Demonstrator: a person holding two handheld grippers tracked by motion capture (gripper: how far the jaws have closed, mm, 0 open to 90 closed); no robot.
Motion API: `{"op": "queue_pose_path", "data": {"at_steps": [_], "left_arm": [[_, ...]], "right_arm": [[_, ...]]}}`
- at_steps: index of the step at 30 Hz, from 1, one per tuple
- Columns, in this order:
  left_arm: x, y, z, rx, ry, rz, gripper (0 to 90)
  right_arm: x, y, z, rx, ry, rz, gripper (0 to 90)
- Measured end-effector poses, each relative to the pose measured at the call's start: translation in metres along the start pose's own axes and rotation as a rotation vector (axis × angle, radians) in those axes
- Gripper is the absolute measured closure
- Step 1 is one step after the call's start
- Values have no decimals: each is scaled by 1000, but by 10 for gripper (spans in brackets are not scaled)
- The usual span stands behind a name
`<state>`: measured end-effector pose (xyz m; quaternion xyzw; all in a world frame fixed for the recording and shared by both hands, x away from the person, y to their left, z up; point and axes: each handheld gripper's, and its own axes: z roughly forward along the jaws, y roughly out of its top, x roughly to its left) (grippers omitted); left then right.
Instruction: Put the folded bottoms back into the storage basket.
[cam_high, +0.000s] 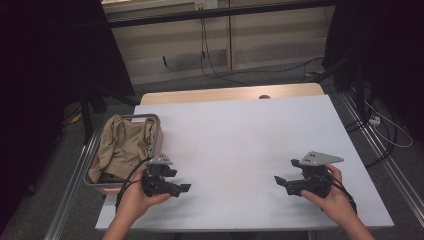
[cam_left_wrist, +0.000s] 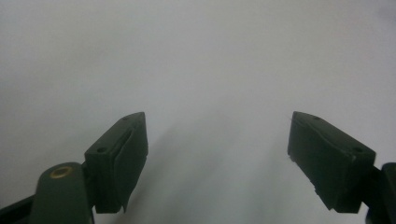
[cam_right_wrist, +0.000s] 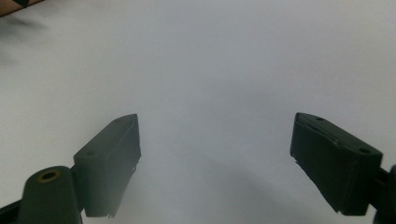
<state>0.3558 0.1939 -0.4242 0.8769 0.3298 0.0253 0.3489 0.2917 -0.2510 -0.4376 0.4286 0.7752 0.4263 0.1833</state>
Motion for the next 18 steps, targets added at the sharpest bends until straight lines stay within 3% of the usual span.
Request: {"op": "queue_pose_path", "data": {"at_steps": [18], "left_arm": [[-4,-9,-7,-12,-11,20,182]], "right_arm": [[-4,-8,-10,9,-5,-4,157]]}}
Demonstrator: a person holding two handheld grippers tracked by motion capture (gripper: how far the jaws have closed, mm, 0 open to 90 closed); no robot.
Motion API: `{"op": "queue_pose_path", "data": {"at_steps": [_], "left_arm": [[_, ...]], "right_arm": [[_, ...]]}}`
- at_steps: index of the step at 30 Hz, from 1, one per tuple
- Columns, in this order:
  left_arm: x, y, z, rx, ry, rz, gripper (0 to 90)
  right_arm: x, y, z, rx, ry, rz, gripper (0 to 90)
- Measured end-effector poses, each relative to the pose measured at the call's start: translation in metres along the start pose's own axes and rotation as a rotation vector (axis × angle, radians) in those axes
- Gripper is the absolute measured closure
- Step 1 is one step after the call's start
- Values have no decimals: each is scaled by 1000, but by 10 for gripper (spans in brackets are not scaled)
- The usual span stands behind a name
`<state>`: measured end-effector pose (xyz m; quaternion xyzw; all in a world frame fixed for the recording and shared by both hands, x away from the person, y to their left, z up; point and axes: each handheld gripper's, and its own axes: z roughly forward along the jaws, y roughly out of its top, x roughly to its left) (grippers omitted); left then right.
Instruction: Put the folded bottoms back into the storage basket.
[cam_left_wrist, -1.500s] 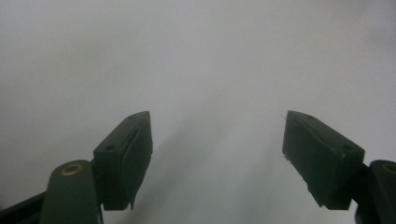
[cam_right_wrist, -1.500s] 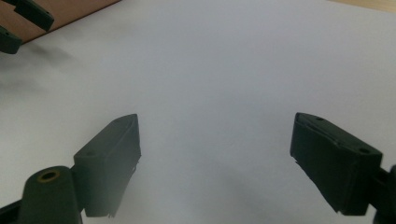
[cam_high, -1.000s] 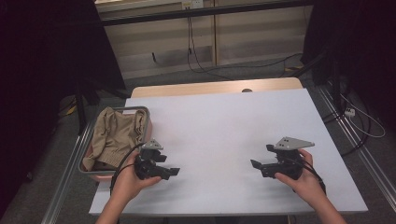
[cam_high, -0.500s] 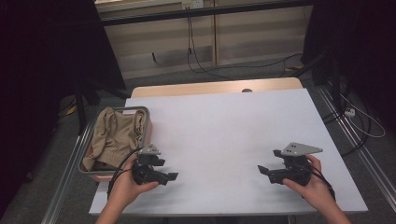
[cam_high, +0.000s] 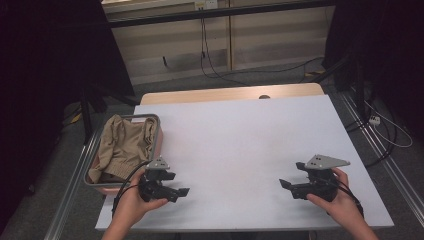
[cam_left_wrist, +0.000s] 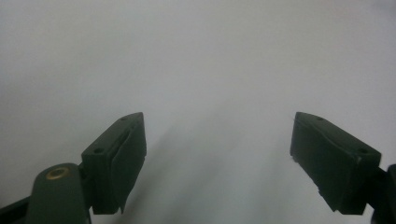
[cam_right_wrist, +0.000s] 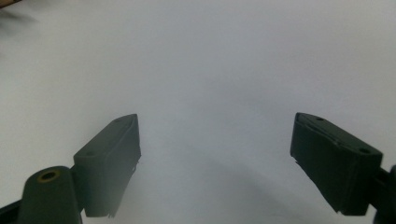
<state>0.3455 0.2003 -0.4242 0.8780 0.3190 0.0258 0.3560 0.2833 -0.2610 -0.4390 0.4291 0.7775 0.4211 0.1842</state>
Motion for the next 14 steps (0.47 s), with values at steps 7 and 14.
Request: {"op": "queue_pose_path", "data": {"at_steps": [7,14], "left_arm": [[-1,1,-1,-8,-12,-7,175],[-2,1,1,0,-18,-13,168]], "right_arm": [[-1,0,-2,-3,-7,4,156],[-2,-1,-1,5,-5,3,155]]}}
